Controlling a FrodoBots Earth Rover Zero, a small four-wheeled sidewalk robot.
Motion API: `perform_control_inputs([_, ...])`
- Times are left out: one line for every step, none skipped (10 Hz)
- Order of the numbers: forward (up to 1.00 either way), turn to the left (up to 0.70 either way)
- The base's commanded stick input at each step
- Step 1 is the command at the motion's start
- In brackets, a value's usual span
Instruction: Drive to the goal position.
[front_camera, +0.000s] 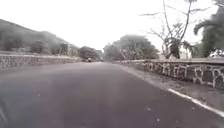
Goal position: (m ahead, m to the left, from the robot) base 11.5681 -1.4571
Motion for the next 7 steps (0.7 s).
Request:
perform_control_inputs([0.70,0.00])
perform_control_inputs([0.70,0.00])
perform_control_inputs([0.70,0.00])
perform_control_inputs([0.70,0.00])
perform_control_inputs([0.70,0.00])
perform_control_inputs([0.70,0.00])
perform_control_inputs([0.70,0.00])
